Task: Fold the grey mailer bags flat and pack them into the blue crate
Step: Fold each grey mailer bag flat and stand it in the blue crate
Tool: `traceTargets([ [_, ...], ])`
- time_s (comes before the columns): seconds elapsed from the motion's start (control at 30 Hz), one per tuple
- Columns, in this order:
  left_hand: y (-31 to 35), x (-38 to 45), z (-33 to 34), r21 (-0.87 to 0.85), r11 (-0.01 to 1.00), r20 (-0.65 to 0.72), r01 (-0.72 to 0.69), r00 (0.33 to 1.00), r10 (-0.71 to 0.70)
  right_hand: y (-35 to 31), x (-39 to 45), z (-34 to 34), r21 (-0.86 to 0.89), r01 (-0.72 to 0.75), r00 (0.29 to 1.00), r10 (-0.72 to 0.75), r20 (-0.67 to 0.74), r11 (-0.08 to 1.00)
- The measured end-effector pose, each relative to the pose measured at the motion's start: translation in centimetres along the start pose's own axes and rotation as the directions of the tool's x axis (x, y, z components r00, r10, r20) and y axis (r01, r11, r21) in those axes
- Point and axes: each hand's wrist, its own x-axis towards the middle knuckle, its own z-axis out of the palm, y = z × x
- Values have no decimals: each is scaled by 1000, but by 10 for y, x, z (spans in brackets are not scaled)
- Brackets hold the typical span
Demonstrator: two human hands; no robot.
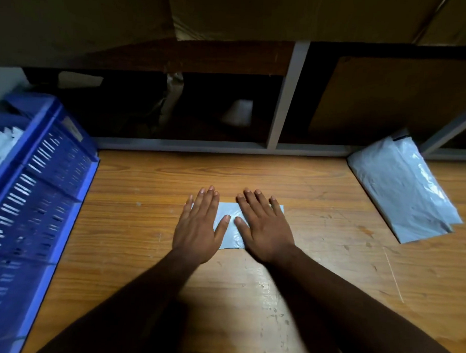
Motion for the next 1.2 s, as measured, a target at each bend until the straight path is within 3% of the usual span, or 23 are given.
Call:
traceTargets([
  [0.1, -6, -3, 0, 9, 998, 10, 70, 998, -70, 13, -8, -2, -5, -74, 997, 74, -29, 997],
  [0.37, -4, -1, -9, 4, 998, 45, 66, 997, -66, 4, -2, -9, 36, -117, 993, 116, 22, 993],
  [0.47, 1, 8, -18, 15, 1000, -30, 0, 1000, 1, -10, 5, -10, 46, -74, 996, 77, -51, 996],
  [0.63, 12, 8, 1, -17, 992, 0, -128, 992, 128, -20, 4, 12, 12, -14, 998, 15, -61, 1000],
  [0.93, 7, 8, 4, 43, 995, 80, -85, 993, 81, -13, 3, 5, 43, 4, 1000, -5, 17, 999],
  [1.03, -6, -3, -3, 45, 999, 102, 8, 995, -13, 4, -10, -7, 48, -97, 995, 96, 15, 994],
  [1.2, -22, -9, -20, -90, 996, 105, -20, 994, 30, 21, -21, -28, -15, -62, 996, 63, 64, 998],
])
